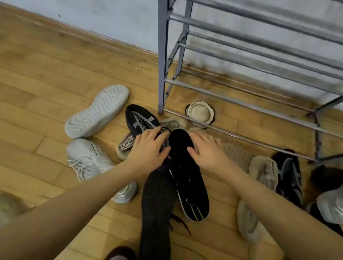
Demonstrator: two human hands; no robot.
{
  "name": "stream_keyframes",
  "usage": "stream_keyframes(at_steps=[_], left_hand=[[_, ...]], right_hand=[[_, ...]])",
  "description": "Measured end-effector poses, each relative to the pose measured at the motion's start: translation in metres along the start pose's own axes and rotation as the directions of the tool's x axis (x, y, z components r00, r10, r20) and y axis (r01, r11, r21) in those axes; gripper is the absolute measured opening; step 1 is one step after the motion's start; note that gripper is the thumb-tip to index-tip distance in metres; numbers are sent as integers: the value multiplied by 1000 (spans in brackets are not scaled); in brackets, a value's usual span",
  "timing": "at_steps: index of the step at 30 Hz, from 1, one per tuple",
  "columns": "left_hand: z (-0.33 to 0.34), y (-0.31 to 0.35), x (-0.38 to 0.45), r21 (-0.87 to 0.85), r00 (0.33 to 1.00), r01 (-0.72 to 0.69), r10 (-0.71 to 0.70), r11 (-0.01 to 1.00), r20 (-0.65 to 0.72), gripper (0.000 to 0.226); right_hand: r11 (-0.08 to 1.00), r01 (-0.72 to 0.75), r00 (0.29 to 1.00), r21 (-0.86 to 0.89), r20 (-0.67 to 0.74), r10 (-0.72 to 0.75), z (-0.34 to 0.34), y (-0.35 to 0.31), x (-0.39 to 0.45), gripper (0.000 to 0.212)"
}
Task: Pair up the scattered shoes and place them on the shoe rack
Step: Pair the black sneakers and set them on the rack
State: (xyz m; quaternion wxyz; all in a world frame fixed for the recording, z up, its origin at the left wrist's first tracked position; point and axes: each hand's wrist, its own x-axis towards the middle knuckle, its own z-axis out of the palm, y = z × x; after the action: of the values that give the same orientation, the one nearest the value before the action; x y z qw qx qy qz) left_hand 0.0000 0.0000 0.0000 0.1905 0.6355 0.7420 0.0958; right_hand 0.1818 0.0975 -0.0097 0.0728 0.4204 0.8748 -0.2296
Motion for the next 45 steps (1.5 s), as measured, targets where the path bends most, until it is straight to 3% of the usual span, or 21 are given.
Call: stream_keyframes(at_steps=[4,9,13,16,20,26,32,36,39,43,45], left_hand=[[29,-4,18,193,984,-117,140,974,-111,55],[45,-3,44,287,992,-125,110,950,68,62],[47,-4,46,198,988,-130,110,971,108,62],[43,-2,38,69,985,-171,170,983,31,60],[40,18,22,-29,959,-275,271,961,-87,60],[31,60,14,-76,900,-425,412,902,-145,58],[44,108,8,-168,848,-529,523,832,-83,61],[68,129,8,-154,880,-474,467,867,-81,65],[82,134,19,-175,896,-441,444,880,-24,67],[99,130,34,-90,922,-323,335,942,195,62],[105,126,37,-37,918,-301,300,953,260,59]], right_hand=[[994,-84,991,-64,-105,77,31,10,10,55],[997,-78,968,-7,-240,74,50,11,5,53],[966,-19,949,257,-299,98,55,5,1,51],[843,153,921,516,-384,68,54,4,-11,52],[810,241,866,535,-495,70,45,9,-36,49],[870,242,778,429,-622,91,30,21,-85,50],[837,164,788,521,-580,207,24,50,-136,48],[838,154,813,523,-550,194,32,68,-151,53],[824,32,866,566,-427,260,39,82,-143,55],[913,-253,926,321,-192,325,53,103,-129,54],[934,-273,949,230,-95,300,61,107,-130,50]])
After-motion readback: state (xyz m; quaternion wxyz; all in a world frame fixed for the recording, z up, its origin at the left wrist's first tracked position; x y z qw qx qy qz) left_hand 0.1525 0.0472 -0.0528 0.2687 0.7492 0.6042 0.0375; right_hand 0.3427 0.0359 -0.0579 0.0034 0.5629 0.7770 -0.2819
